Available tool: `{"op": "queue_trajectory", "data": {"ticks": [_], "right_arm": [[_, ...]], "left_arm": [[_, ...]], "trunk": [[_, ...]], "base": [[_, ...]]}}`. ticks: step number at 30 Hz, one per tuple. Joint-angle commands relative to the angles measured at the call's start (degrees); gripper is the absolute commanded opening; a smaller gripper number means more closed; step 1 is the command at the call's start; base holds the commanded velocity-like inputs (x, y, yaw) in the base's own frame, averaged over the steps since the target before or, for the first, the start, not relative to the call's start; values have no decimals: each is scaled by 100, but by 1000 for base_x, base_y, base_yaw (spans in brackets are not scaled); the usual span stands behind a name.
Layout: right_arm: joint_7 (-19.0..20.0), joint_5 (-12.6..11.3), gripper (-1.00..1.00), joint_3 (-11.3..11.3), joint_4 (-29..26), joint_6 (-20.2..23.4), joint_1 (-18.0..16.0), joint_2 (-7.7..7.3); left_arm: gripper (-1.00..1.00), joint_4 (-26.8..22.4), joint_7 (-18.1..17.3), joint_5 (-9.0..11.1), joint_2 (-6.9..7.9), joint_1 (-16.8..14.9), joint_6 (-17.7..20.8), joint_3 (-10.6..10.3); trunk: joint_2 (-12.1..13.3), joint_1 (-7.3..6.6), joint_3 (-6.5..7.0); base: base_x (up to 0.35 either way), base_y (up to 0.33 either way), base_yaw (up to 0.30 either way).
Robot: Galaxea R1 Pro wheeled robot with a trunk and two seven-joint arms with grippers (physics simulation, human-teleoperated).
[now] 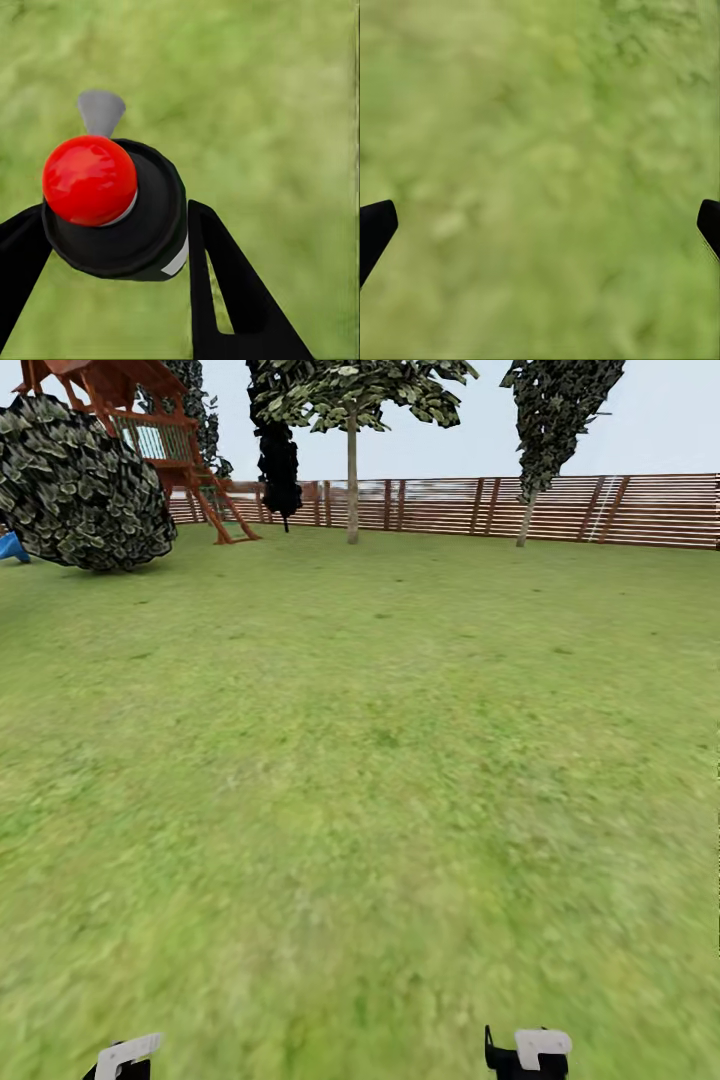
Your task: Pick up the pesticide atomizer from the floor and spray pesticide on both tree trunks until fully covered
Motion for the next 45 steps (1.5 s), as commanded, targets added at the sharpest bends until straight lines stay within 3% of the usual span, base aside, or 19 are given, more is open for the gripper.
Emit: {"op": "queue_trajectory", "data": {"ticks": [1, 45], "right_arm": [[0, 0, 100, 0, 0, 0, 0, 0], [-8, 0, 100, 0, 0, 0, 0, 8]], "left_arm": [[-100, -1, -1, 1, 0, 0, 0, 0], [-100, 8, -1, -2, 0, 0, 2, 0]], "trunk": [[0, 0, 0], [0, 0, 0]], "base": [[338, 0, -235], [338, 0, -12]]}}
